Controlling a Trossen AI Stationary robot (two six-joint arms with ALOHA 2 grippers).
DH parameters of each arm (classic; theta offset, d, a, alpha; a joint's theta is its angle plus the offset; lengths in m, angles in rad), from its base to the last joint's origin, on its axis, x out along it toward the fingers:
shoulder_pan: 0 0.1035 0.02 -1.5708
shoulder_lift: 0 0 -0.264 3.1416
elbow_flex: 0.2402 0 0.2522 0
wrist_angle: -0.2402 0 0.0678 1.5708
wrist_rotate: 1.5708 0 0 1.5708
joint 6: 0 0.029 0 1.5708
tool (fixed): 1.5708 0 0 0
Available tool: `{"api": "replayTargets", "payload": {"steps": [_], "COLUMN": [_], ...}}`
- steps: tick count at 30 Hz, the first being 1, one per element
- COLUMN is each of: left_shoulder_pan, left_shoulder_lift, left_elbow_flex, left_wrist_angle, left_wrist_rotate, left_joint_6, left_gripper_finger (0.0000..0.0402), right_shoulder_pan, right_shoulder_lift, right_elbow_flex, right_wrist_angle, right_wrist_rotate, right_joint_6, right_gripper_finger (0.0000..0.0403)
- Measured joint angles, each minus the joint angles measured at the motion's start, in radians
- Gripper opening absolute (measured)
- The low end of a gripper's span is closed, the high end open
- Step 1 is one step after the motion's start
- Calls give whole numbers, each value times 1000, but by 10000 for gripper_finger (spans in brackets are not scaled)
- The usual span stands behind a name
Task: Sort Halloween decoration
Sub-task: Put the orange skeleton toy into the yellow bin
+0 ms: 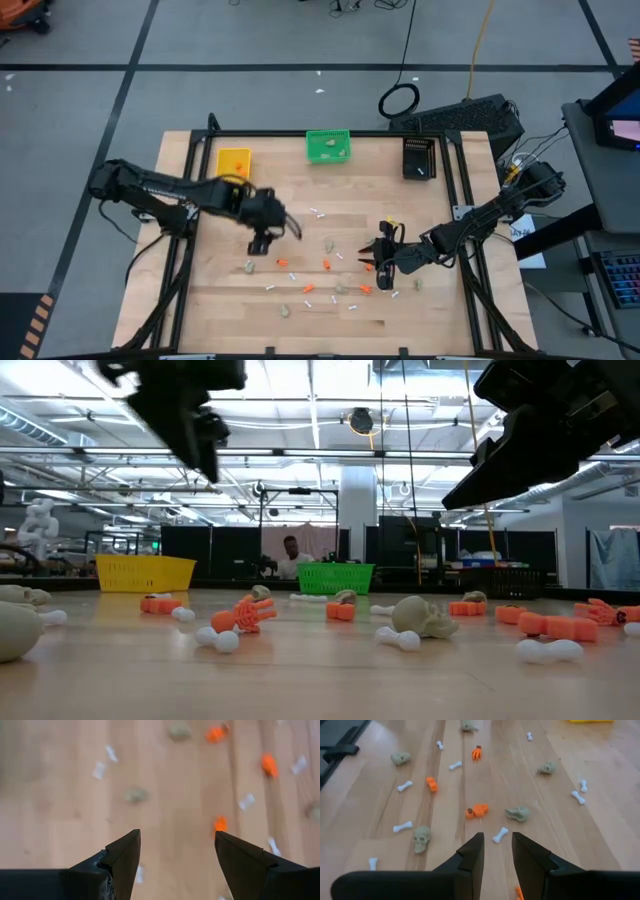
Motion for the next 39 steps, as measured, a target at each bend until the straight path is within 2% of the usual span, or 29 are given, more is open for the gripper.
{"api": "replayTargets", "payload": {"steps": [8,17,22,25,30,39], "left_shoulder_pan": [-140,-229,-274,-298,-340,-356], "left_shoulder_lift": [0,9,17,32,77,185], "left_elbow_flex": [-147,-284,-318,-336,-340,-340], "left_wrist_angle": [134,410,434,524,571,594], "left_wrist_rotate": [-55,-116,-211,-233,-281,-292], "left_joint_6": [-103,-143,-144,-167,-206,-231], "left_gripper_finger": [251,251,251,251,251,251], "right_shoulder_pan": [0,0,0,0,0,0], "right_shoulder_lift": [0,0,0,0,0,0], "right_elbow_flex": [0,0,0,0,0,0], "right_wrist_angle": [4,4,4,4,4,4], "right_wrist_rotate": [0,0,0,0,0,0], "right_joint_6": [-1,-2,-2,-2,-2,0], "right_gripper_finger": [89,89,89,89,89,89]}}
